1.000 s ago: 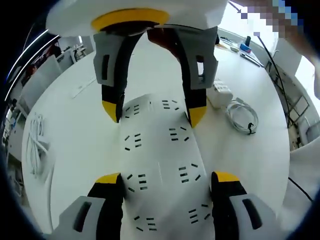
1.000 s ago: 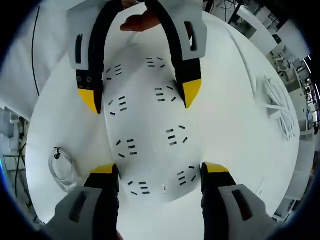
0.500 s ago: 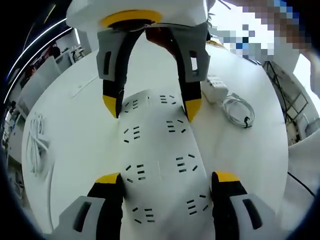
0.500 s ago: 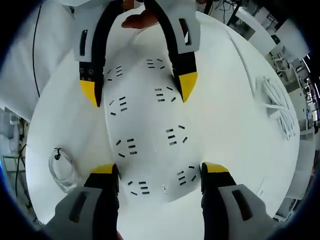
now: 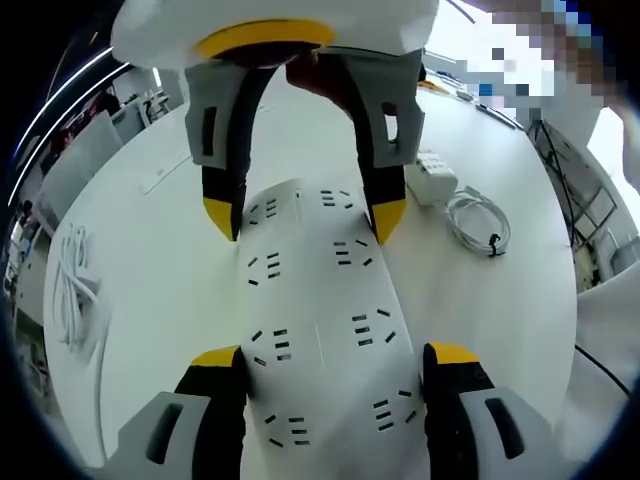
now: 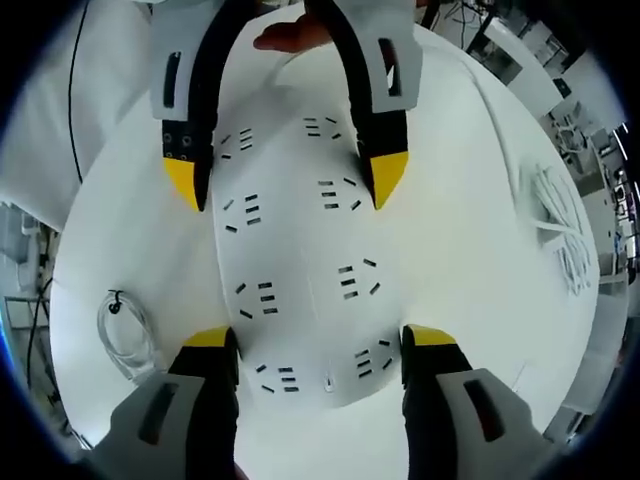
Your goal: Straighten the power strip on the desk, plug the charger into it
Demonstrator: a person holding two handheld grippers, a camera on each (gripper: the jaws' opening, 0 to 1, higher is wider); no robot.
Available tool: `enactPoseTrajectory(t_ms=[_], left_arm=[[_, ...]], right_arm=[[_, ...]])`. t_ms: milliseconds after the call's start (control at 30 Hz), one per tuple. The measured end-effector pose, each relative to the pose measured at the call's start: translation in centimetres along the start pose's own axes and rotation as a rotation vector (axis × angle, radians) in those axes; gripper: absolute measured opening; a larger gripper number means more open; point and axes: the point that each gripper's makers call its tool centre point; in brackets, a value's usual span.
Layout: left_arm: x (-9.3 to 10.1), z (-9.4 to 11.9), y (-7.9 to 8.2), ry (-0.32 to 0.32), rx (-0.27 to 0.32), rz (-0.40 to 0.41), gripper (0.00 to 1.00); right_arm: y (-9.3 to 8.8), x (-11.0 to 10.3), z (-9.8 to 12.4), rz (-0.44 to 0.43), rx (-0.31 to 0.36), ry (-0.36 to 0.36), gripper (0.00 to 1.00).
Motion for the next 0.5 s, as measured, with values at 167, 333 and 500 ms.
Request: enactPoseTrajectory(t_ms=[167, 333, 500], left_arm=[[0.00, 0.02, -0.05, 0.001, 0.008, 0.001, 0.73], [0.04, 0.03, -0.02, 0.002, 0.012, 0.002, 0.73], [0.17, 0.06, -0.03, 0.003, 0.018, 0.002, 0.73]], right_arm=[[0.17, -0.41, -0.11, 0.002, -0.030, 0.010, 0.65], [0.21, -0.49, -0.12, -0.001, -0.025, 0.022, 0.65], [0.34, -0.64, -0.15, -0.012, -0.029, 0.018, 0.65]])
Point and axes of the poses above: the point that each gripper's makers call its tool centre point, and the gripper's own axes: z roughly backward along the fingers, x roughly to its right, y roughly out of its top, and after that the axes turned 12 degrees about -z, right-handed
